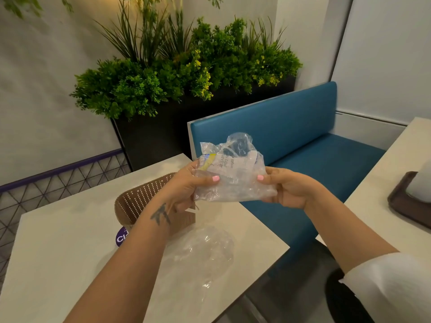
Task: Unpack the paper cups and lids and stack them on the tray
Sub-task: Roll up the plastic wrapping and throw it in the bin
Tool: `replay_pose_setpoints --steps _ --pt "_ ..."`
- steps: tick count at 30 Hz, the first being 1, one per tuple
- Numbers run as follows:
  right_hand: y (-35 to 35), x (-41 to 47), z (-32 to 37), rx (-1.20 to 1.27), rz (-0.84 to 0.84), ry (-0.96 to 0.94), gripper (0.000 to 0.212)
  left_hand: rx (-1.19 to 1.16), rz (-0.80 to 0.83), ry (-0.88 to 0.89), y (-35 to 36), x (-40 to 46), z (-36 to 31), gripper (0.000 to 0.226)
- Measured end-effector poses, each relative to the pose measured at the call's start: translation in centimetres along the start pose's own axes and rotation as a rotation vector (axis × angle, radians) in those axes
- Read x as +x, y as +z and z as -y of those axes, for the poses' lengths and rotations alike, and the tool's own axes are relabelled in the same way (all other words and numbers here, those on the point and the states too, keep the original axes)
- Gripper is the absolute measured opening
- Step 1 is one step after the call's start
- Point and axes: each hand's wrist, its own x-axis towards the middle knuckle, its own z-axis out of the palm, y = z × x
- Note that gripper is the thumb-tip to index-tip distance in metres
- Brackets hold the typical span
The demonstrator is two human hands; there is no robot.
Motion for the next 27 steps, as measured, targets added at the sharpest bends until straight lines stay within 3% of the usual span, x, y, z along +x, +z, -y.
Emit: replay_pose_setpoints --steps 4,9,12,14,16,17,21,24,27 --pt "-0.3 -0.3 -0.8 0.053 0.049 -0.034 0.051 0.005 0.092 -0.032 -0.2 0.1 0.0 0.052" --pt "0.0 -0.8 -1.1 0.22 0.093 -0.188 0.048 -0.191 0.095 -0.006 0.4 0.5 0.9 0.03" --pt "0.1 -0.8 -1.1 0.38 0.087 -0.187 0.021 -0.305 0.068 -0.013 0.9 0.9 1.7 0.029" --pt "-0.7 -0.4 -1.5 0.491 0.207 -0.204 0.024 -0.42 0.057 -0.054 0.9 0.9 1.9 0.028" --pt "-1.7 -0.3 -2.0 0.652 0.435 -0.234 0.015 -0.498 0.09 -0.11 0.9 0.8 2.0 0.021" --pt "-2.1 -0.4 -2.2 0.679 0.442 -0.25 0.018 -0.538 0.106 -0.135 1.0 0.7 2.1 0.023" --pt "-2.5 -1.0 -1.9 0.52 0.287 -0.354 0.046 -0.781 0.203 -0.266 1.2 1.2 2.8 0.08" --pt "-2.2 -0.4 -1.9 0.267 0.022 -0.425 0.071 -0.882 0.219 -0.336 1.8 2.0 3.3 0.082" --pt "-1.0 0.2 -2.0 0.161 -0.017 -0.379 0.091 -0.892 0.241 -0.383 2.7 2.1 3.9 0.08"
